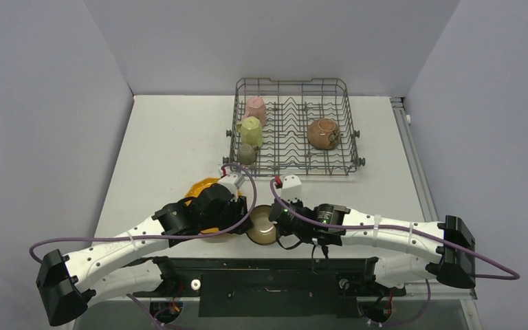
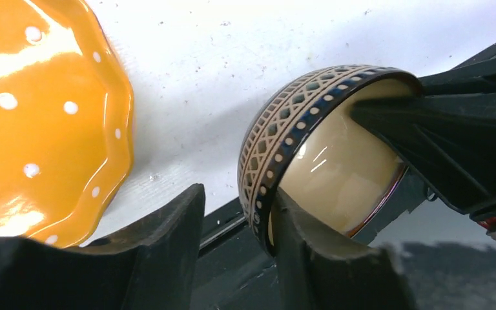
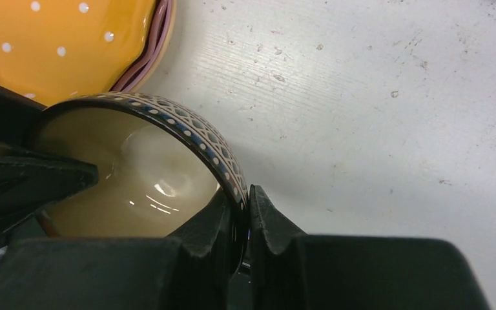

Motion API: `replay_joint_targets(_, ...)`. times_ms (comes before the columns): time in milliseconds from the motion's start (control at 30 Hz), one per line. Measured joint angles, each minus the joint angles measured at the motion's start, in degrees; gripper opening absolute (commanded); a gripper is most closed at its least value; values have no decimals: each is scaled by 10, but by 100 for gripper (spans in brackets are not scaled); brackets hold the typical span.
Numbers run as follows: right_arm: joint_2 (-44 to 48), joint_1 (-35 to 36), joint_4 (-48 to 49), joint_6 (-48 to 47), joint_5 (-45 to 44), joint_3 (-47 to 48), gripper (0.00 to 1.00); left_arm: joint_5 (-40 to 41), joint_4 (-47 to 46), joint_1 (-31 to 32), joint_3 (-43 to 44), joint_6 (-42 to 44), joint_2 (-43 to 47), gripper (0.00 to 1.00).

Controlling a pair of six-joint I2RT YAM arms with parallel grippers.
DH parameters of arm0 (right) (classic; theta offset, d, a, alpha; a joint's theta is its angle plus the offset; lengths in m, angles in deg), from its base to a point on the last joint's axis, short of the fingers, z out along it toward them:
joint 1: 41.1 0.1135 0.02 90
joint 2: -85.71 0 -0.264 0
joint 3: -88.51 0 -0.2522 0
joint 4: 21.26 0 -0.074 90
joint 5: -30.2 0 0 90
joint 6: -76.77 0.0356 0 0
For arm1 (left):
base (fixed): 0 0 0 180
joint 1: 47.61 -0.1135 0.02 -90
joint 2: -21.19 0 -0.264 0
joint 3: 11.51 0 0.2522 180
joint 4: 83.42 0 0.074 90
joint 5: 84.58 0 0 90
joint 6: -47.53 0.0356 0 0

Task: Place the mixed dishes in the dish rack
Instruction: Turn the bowl upside down on the dish rack.

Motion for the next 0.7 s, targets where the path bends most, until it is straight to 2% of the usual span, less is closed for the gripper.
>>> replay_joint_targets(133, -1, 9, 2, 8, -4, 2, 1, 19, 2, 13, 5, -3, 0, 3)
replay_joint_targets(167, -1, 11, 4, 11, -6, 2, 7, 27, 2, 14, 5, -6, -1, 0)
replay_joint_targets(233, 0, 16, 14, 17, -11, 2, 16, 38, 5, 14, 5, -7, -5, 0)
replay_joint_targets(333, 9, 20, 20, 18, -5, 1, 25, 42, 8, 14, 4, -6, -10, 0)
replay_joint_targets(367, 19, 22, 27, 17, 1, -2, 33, 42, 9, 13, 3, -6, -10, 0)
replay_joint_targets(467, 70, 24, 52, 10, 19, -22, 47, 32, 9, 10, 2, -3, -8, 0)
replay_joint_targets(500, 93, 25, 62, 8, 24, -31, 61, 27, 8, 9, 0, -2, -7, 0)
replay_joint_targets(567, 138, 27, 77, 6, 29, -48, 77, 11, 8, 5, -5, -1, -4, 0)
replay_joint_targets(700, 225, 27, 108, 9, 37, -92, 80, -28, 1, -8, -14, 0, 7, 0)
